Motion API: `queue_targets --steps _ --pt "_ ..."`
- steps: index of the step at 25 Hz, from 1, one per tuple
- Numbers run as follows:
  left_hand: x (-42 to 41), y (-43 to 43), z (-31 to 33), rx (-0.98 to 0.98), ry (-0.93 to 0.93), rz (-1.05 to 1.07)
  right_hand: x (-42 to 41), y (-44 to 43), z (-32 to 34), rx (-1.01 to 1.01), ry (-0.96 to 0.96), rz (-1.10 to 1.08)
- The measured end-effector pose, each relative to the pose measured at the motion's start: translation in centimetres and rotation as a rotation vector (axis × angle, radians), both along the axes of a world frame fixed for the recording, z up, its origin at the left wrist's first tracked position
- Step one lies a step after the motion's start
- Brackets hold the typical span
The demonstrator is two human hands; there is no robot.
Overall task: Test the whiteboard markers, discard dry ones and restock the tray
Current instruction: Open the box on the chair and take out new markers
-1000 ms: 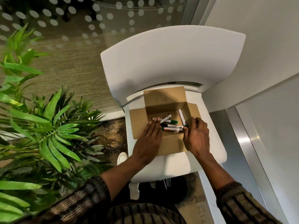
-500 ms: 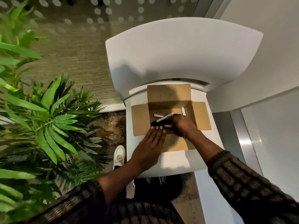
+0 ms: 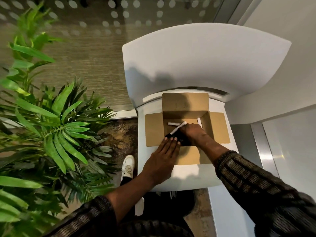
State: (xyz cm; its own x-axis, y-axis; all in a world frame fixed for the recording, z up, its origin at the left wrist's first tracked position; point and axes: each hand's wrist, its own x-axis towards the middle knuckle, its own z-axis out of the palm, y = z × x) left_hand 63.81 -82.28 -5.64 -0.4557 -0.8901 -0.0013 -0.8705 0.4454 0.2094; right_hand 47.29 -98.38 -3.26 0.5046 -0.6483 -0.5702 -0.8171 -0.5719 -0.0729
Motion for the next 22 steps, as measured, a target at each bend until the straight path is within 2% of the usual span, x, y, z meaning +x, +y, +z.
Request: queue_targets --steps 4,8,11,14,17,20,22 --pt "0.2 0.2 -0.3 0.024 0.006 -0.012 -0.8 0.1 0.2 0.029 -0.072 -0.044" --pt "0.2 0.1 -0.3 0.049 0.019 -0.015 -2.2 -0.9 0.9 0.062 -0.151 -0.241" --pt "0.1 -0.3 -0.1 0.055 0.001 -0.020 -3.6 -1.0 2.4 0.081 -0.417 -0.470" --pt "0.2 -0.8 0.4 0.073 -0.008 -0.024 -4.4 0.1 4.6 0.092 -0.708 -0.790" --pt "-0.2 -2.6 1.6 0.064 0.049 0.032 -5.2 2.0 6.3 0.065 -1.028 -1.072" --pt "-1.6 -6.4 2.8 0.087 0.096 0.102 -5.7 4.0 7.3 0.027 -1.198 -1.241" --pt "-2.6 -9.4 2.9 0.176 0.040 0.108 -5.7 5.5 7.9 0.013 -1.273 -1.312"
